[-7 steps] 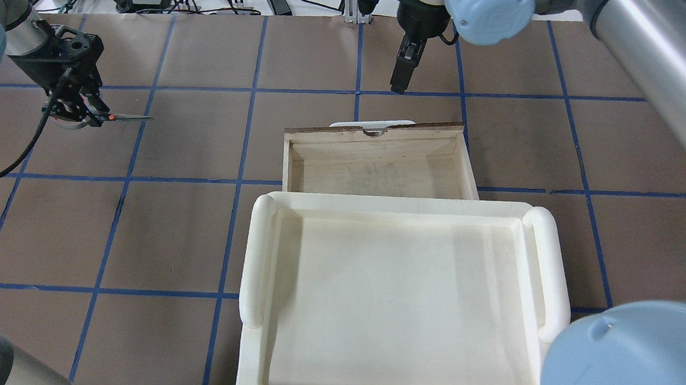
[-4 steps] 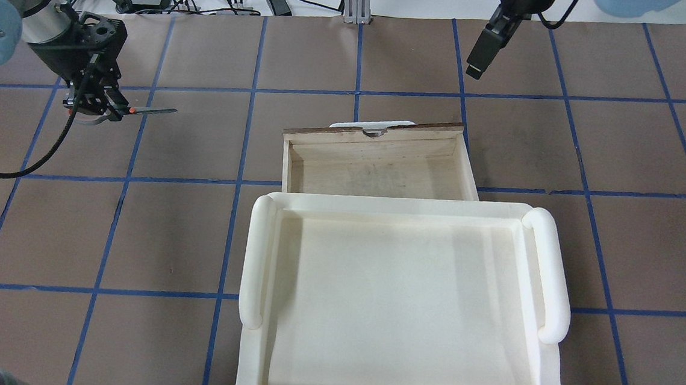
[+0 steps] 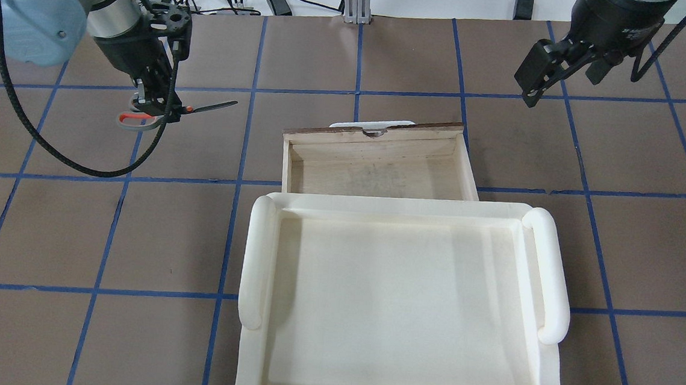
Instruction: Place scissors in drawer with both arms
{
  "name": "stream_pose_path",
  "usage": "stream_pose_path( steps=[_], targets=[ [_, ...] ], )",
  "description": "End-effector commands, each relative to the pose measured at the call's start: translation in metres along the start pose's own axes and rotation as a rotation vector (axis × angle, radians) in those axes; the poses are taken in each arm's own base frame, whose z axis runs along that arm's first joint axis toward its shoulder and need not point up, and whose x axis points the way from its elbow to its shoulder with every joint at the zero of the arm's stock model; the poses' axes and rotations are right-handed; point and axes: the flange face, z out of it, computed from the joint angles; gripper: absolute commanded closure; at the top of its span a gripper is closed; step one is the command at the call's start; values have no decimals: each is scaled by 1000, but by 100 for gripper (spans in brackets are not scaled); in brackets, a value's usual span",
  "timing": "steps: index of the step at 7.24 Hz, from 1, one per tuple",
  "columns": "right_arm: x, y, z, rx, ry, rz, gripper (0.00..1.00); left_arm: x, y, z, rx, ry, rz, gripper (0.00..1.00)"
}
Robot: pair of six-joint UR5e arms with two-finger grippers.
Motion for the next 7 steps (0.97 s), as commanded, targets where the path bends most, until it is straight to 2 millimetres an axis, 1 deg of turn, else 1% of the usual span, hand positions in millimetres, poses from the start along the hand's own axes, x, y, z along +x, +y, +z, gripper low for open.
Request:
stream_pose_path(
  steps=[1,2,3,4,5,6,7],
  targets=[
    [-3,19,-3,-60,6,171,0,23,-48,-1,-10,-3,-38,94],
    [-4,19,-3,-59,-6,172,0,34,-67,-5,-6,-14,-12,94],
    [-8,19,-5,-55,-15,168,0,37,-78,2,-11,0,-41,94],
    [-9,20,-6,-51,-15,188,0,48,-96,9,-14,10,-24,94],
    [-14,19,-7,-38,-39,210,0,56,-121,16,-14,9,-29,94],
    [-15,19,-7,-38,-47,210,0,62,-140,11,4,-26,-42,94],
    [-16,19,-8,-36,-49,204,0,80,-155,1,39,-26,-38,94]
  ],
)
